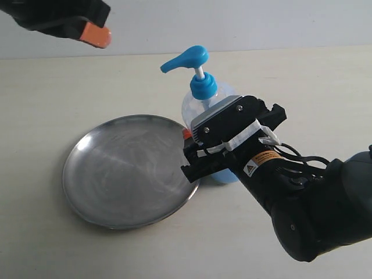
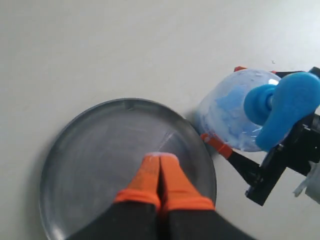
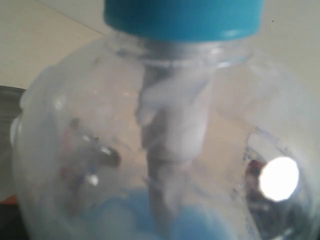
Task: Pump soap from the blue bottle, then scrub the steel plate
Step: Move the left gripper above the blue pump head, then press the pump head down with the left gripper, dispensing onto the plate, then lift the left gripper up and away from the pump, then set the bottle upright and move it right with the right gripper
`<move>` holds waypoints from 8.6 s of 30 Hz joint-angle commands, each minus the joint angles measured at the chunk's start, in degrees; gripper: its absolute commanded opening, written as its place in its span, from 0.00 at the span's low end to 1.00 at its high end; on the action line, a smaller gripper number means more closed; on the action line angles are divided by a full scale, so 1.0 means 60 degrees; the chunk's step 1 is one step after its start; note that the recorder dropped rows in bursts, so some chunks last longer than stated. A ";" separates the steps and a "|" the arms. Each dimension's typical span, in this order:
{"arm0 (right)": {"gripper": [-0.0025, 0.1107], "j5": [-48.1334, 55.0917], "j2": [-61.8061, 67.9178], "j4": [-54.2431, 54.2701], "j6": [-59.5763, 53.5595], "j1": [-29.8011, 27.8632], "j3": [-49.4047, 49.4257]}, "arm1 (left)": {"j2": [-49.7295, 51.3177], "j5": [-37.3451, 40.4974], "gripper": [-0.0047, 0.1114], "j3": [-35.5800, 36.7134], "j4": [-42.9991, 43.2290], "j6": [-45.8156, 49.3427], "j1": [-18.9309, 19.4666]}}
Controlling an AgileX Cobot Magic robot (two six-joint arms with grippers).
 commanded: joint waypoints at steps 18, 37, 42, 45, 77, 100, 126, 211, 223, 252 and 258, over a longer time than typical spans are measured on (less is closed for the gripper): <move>0.02 -0.0607 -0.0206 -0.0226 -0.0073 0.0008 -0.0070 | 0.1208 0.0483 0.04 -0.2248 0.0048 -0.0547 -0.1826; 0.02 -0.0607 -0.0206 -0.0252 -0.0073 0.0008 -0.0070 | 0.1687 0.0326 0.04 -0.2248 -0.0355 -0.0593 -0.1908; 0.02 -0.0607 -0.0206 -0.0252 -0.0073 0.0008 -0.0070 | 0.1826 0.0326 0.04 -0.2248 -0.0630 -0.0593 -0.1908; 0.02 -0.0607 -0.0206 -0.0252 -0.0073 0.0008 -0.0070 | 0.1917 0.0249 0.04 -0.2248 -0.0782 -0.0593 -0.1908; 0.02 -0.0607 -0.0206 -0.0252 -0.0073 0.0008 -0.0070 | 0.2345 0.0587 0.04 -0.2248 -0.0718 -0.0769 -0.1908; 0.02 -0.0607 -0.0206 -0.0252 -0.0073 0.0008 -0.0070 | 0.2305 0.0850 0.04 -0.2248 -0.0342 -0.0769 -0.1908; 0.02 -0.0607 -0.0206 -0.0252 -0.0073 0.0008 -0.0070 | 0.2549 0.1058 0.04 -0.2248 -0.0554 -0.0769 -0.1908; 0.02 -0.0935 -0.0206 0.0474 -0.0267 0.0008 -0.0070 | 0.1505 -0.1081 0.04 -0.1736 0.0599 -0.0491 -0.1908; 0.02 -0.0973 -0.0206 0.1525 -0.0060 0.0008 -0.0051 | -0.2047 -0.0563 0.04 -0.2021 0.4708 -0.2340 -0.1886; 0.02 -0.1545 -0.0206 0.0478 0.3888 -0.1114 0.0720 | -0.6750 -0.3522 0.04 0.5791 1.0003 -0.7417 -0.1886; 0.02 -0.1545 -0.0206 -0.0834 0.3583 -0.1644 0.0783 | -0.6750 -0.4087 0.04 0.6584 1.0972 -0.8074 -0.1886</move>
